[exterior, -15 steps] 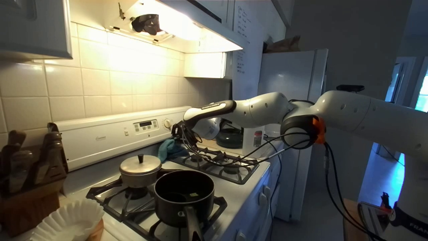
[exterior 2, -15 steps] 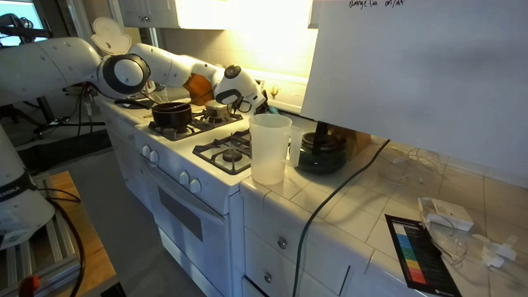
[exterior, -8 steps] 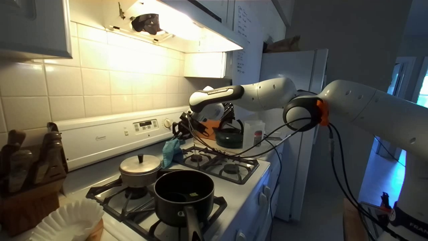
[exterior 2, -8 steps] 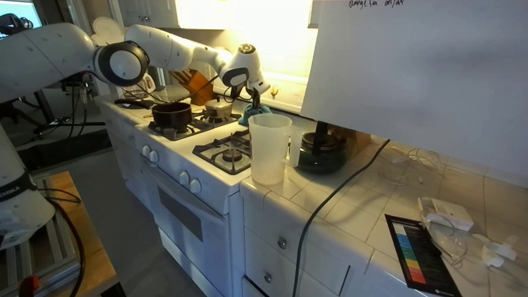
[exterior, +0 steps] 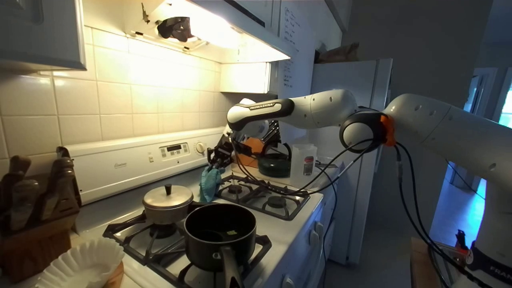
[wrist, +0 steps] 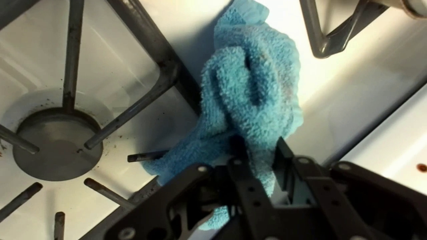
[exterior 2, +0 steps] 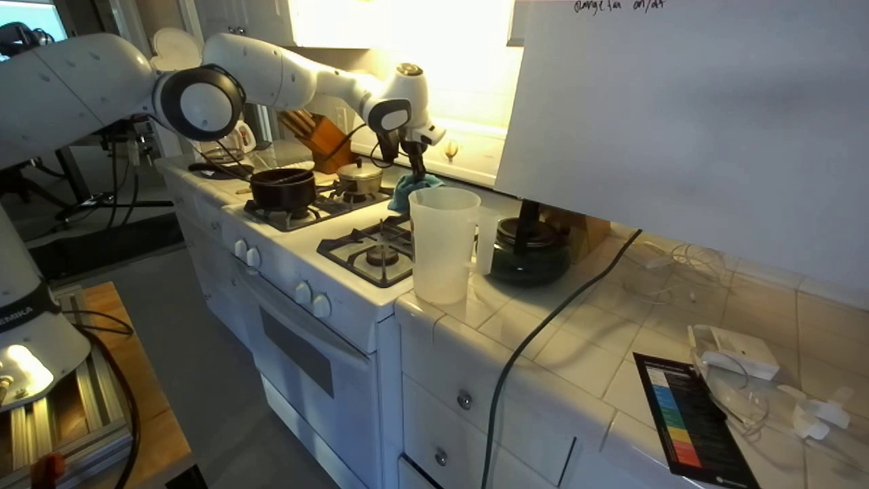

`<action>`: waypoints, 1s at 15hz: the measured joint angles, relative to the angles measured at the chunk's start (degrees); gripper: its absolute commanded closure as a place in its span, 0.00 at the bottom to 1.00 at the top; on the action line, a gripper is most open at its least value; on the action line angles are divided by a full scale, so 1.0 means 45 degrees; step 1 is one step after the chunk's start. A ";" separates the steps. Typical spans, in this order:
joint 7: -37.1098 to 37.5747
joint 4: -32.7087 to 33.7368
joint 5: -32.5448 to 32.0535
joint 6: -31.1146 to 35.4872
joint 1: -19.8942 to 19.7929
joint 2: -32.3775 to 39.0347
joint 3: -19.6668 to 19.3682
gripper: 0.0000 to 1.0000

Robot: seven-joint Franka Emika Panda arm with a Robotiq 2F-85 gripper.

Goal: Use the blue towel to wipe the stove

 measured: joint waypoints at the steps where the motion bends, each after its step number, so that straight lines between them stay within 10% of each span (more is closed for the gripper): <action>1: -0.0121 0.0000 0.0003 0.0025 0.0042 0.0000 0.0008 0.36; 6: 0.0249 -0.0010 0.0105 0.0144 0.0179 -0.0068 0.0017 0.02; 7: 0.0355 -0.0030 0.0140 0.0223 0.0184 -0.0160 0.0039 0.19; 9: 0.0521 -0.0092 0.0222 0.0489 0.0185 -0.0401 0.0094 0.04; 15: 0.0386 -0.0229 0.0224 0.0204 0.0206 -0.0614 0.0211 0.00</action>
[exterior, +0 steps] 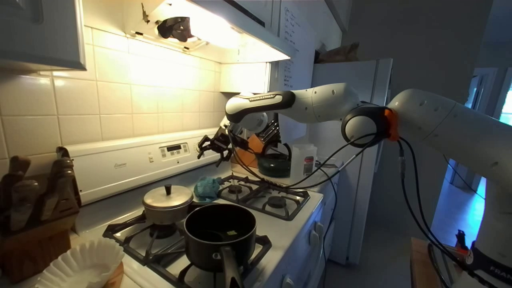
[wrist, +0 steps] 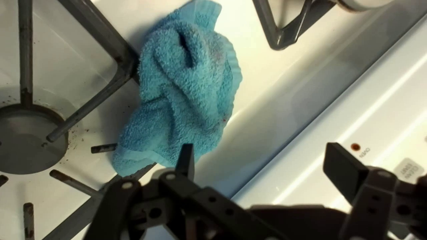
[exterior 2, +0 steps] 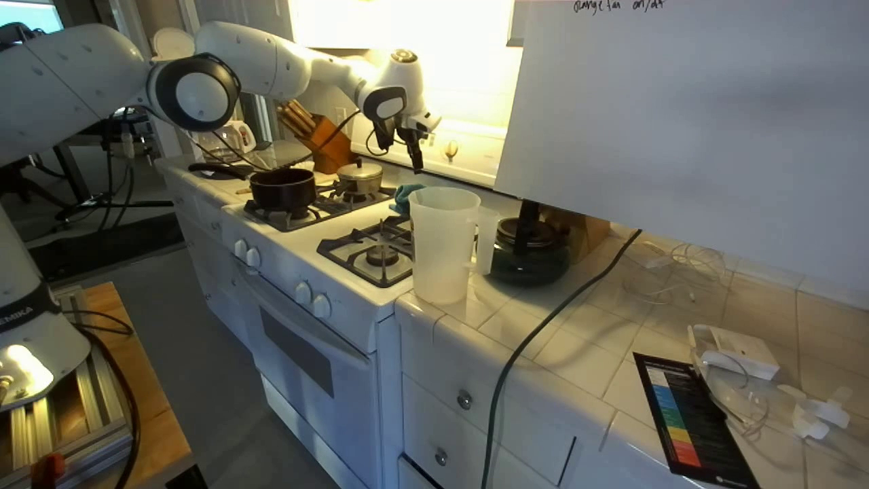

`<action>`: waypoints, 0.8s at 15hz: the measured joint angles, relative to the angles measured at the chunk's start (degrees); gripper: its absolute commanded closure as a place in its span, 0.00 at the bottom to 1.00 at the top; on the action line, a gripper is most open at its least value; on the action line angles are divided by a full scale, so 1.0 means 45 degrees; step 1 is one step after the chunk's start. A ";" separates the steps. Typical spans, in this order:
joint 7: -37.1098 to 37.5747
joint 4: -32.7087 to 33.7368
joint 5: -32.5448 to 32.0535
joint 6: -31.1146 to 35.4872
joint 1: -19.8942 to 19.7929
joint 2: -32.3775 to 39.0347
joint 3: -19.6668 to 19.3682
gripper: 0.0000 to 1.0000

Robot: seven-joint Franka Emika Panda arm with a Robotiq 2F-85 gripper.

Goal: Use the blue towel to wipe the stove

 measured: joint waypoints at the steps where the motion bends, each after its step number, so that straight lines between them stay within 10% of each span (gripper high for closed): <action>1: -0.0230 -0.0004 -0.0001 -0.0332 0.0045 -0.0024 0.0088 0.00; 12: -0.1992 -0.4565 -0.0178 -0.2346 0.0528 -0.3503 0.1262 0.00</action>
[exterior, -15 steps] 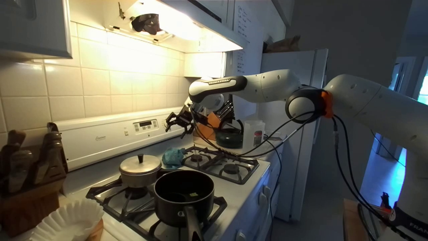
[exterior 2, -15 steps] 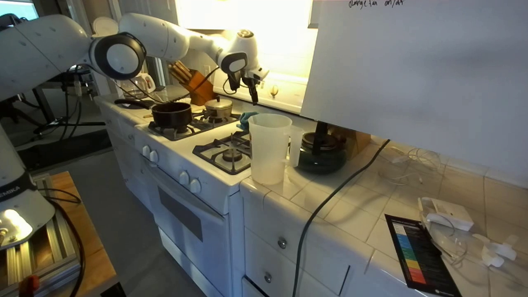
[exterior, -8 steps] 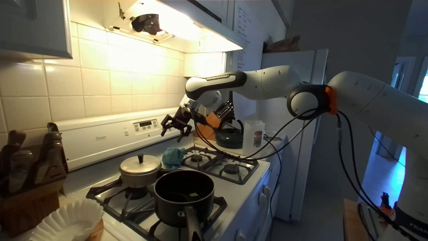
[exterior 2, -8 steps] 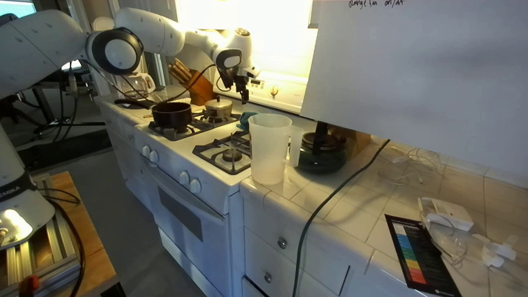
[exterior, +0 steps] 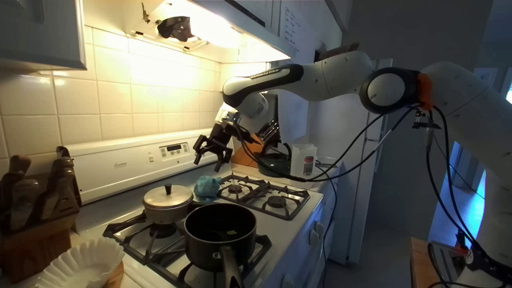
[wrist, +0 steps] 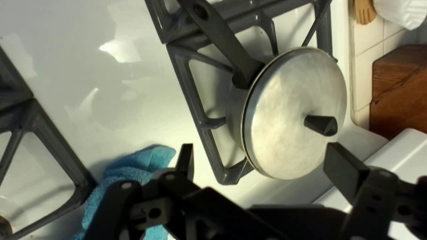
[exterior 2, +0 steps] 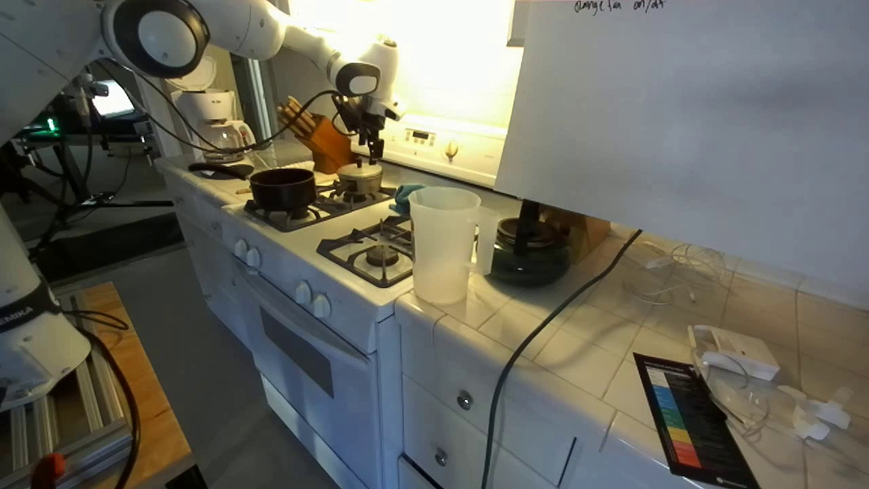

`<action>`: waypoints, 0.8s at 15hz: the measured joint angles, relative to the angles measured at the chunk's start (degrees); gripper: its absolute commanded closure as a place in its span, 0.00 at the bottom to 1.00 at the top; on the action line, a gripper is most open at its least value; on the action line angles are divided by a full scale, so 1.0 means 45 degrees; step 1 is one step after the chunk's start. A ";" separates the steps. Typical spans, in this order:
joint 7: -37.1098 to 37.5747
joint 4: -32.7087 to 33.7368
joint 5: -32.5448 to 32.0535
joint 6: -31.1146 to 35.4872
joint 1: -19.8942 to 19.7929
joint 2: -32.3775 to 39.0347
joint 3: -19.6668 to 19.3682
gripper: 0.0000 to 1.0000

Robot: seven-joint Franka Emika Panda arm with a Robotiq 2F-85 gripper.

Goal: Use the blue towel to wipe the stove

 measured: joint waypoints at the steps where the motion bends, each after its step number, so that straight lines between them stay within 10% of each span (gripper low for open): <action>1: 0.0003 -0.0558 -0.0001 -0.0043 -0.0048 -0.0325 0.0056 0.00; 12: 0.0297 -0.6869 0.0085 0.0170 -0.0133 -0.4514 0.0491 0.00</action>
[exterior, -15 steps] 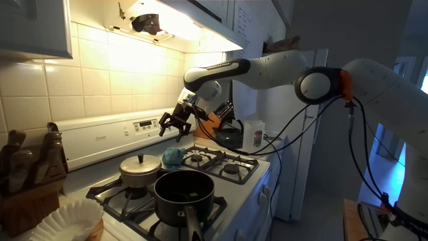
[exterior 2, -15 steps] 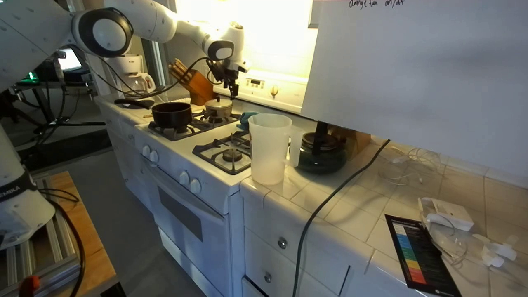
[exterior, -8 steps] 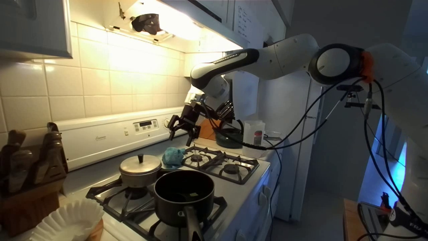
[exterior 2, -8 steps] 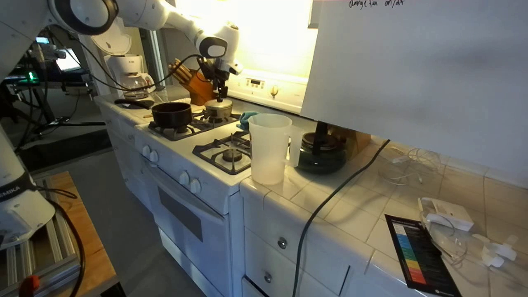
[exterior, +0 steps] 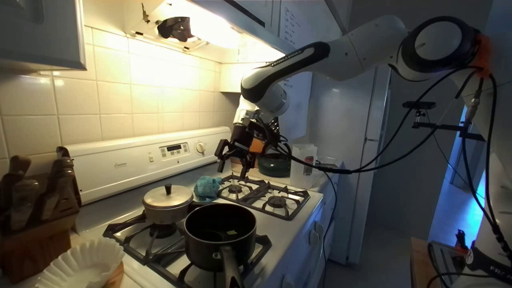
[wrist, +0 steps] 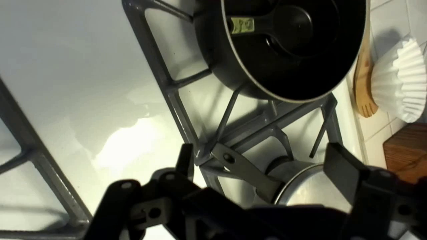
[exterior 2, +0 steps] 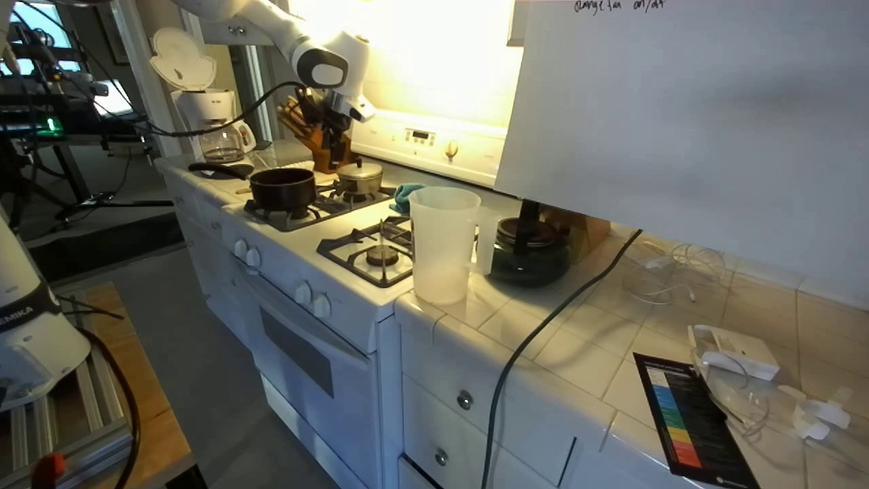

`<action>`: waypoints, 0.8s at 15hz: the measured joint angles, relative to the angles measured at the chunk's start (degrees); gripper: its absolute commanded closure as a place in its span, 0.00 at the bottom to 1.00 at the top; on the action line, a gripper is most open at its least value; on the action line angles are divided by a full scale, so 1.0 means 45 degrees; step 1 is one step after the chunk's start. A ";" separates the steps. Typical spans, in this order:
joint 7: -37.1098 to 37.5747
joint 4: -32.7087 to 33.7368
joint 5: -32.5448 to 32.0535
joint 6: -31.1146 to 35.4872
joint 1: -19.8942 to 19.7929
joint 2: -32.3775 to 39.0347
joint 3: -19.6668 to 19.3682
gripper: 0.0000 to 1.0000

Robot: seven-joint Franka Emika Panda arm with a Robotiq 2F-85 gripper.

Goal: Use the blue towel to wipe the stove

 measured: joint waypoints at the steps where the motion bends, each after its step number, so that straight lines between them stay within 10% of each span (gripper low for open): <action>1: 0.0055 -0.0601 0.0037 0.0114 0.0014 -0.0406 0.0062 0.00; 12: -0.0018 -0.7732 0.1014 0.1950 0.0056 -0.5731 0.0153 0.00</action>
